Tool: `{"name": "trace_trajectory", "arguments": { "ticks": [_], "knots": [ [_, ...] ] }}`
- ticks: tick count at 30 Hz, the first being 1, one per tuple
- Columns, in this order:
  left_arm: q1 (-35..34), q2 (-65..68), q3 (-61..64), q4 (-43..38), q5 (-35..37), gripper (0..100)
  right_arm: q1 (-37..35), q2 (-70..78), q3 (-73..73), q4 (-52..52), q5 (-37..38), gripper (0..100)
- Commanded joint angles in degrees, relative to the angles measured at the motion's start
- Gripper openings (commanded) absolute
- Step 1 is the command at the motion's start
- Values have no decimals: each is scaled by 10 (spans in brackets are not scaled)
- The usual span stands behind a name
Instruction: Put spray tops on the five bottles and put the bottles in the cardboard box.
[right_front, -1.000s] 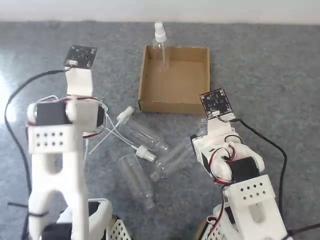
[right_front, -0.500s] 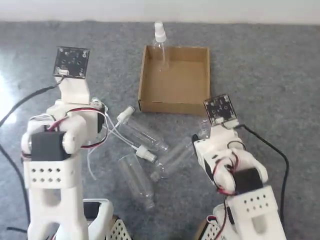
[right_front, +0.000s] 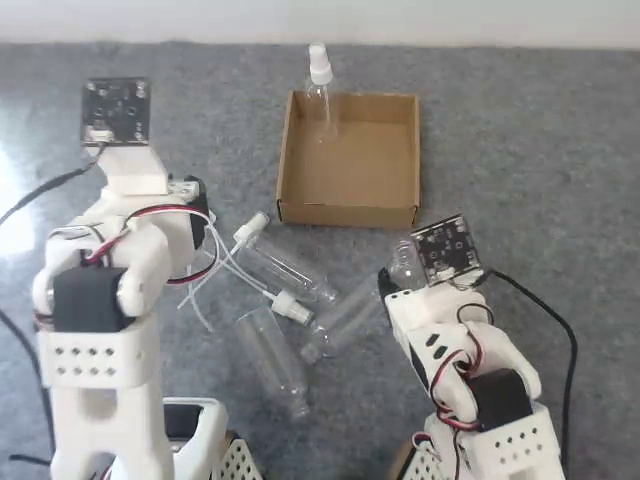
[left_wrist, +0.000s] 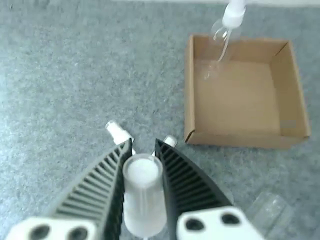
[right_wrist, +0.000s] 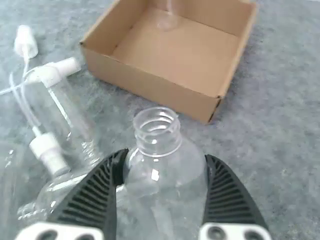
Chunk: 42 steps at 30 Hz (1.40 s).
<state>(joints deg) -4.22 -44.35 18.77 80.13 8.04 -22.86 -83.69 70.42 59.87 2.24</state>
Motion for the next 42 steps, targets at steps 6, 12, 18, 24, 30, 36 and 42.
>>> {"name": "trace_trajectory", "arguments": {
  "ticks": [6,12,18,24,30,36,42],
  "knots": [
    [74,-18,-103,-36,43,13,-18,-15,-10,-7,4,90],
    [115,-18,-134,-77,68,13,-18,-15,-10,-7,3,90],
    [120,-18,-133,-129,113,13,-18,-15,-10,-7,3,90],
    [154,-18,-133,-136,146,13,-18,-15,-9,-7,3,90],
    [178,-18,-132,-139,146,13,-33,-18,-11,-2,3,69],
    [179,-18,-132,-156,159,13,-35,-134,9,27,6,62],
    [180,-18,-135,-158,175,13,-84,-204,39,42,37,69]
  ]
}}
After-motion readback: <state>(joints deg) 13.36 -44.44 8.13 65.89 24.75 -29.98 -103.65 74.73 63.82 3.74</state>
